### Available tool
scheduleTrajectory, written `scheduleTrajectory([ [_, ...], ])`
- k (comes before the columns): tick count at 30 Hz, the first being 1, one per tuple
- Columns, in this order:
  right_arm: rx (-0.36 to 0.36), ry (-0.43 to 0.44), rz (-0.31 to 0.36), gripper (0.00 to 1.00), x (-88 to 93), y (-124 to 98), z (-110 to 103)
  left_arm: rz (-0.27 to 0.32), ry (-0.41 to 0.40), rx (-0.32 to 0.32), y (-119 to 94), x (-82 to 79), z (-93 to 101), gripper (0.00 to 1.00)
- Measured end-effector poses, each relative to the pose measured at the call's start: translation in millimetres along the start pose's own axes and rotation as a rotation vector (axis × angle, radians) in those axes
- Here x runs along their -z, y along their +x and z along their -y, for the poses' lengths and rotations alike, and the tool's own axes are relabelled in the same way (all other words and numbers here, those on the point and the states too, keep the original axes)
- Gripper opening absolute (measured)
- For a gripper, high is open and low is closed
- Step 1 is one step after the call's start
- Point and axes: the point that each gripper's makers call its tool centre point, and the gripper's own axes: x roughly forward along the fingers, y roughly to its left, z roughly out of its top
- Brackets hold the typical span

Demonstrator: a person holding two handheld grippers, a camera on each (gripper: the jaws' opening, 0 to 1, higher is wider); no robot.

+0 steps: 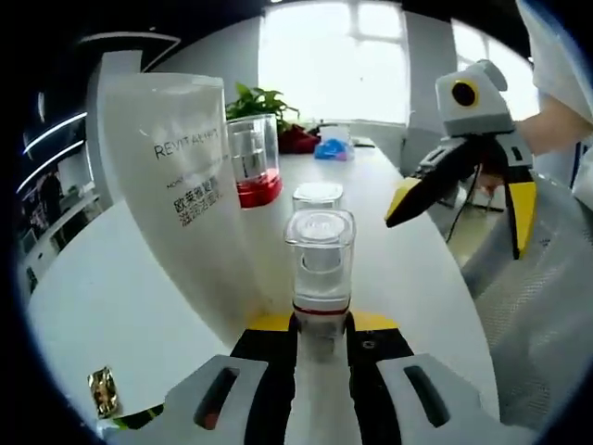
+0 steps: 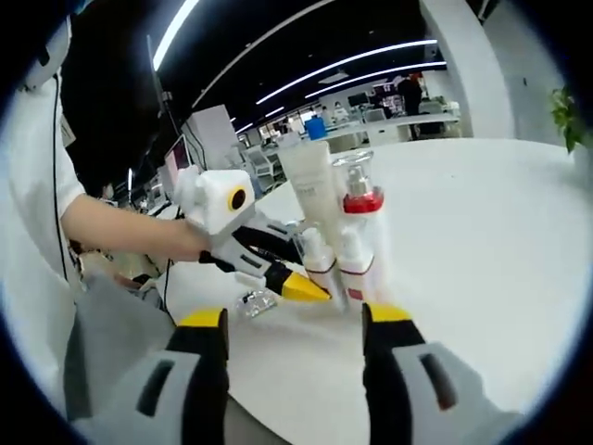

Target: Arrange the skincare products in the storage area until every visible bottle or jar stands upright without overlapping.

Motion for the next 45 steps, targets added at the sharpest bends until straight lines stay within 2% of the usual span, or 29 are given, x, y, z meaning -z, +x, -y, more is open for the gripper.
scheduleTrajectory([
  [25,-0.002,0.005,-0.007,0.60,1.3,-2,-1,-0.013,-0.049,-0.011,2,2.4,-1.5,0.18],
  [39,-0.001,-0.006,-0.008,0.63,-1.6,-3,-5,-0.062,-0.082,-0.024,-14,13.9,3.2,0.28],
  [45,-0.005,0.002,-0.008,0.63,1.1,-2,-11,-0.050,-0.083,-0.041,-20,9.5,4.0,0.18],
])
